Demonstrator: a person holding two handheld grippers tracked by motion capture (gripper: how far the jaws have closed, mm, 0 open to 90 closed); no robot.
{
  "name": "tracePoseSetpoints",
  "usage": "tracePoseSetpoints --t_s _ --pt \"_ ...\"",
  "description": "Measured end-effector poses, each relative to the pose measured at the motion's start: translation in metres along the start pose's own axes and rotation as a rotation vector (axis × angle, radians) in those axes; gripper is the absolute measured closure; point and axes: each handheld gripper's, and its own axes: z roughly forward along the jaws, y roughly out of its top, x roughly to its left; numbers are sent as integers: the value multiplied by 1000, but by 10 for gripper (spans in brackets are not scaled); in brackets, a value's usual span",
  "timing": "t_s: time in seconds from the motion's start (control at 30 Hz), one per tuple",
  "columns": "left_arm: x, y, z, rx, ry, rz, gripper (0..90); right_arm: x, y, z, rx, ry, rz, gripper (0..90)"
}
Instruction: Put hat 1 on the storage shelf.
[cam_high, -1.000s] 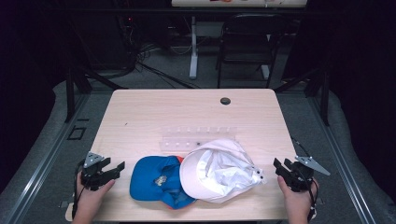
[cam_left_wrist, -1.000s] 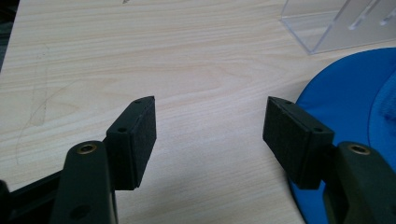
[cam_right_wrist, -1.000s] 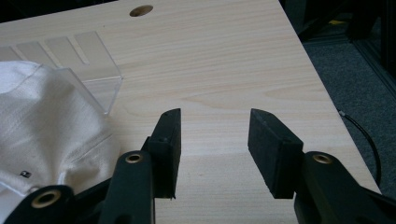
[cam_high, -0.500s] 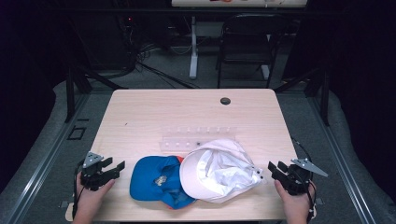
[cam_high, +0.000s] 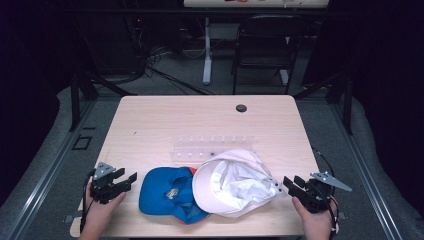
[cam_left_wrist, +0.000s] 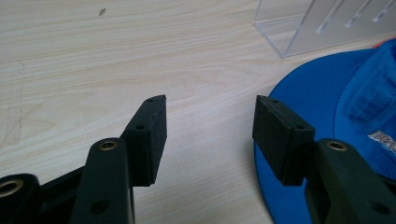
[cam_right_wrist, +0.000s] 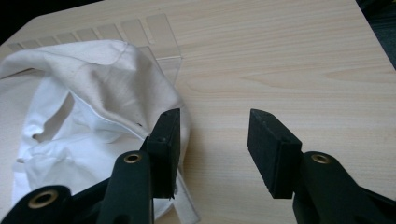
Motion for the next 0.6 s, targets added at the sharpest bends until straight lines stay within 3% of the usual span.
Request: tracePoseSetpoints --t_s 0.2,0.6 --pt "-4 0 0 -13 -12 3 476 8 3 -2 26 10 -27 527" --pt "-8 1 -1 -20 -32 6 490 10 23 -1 107 48 -16 526"
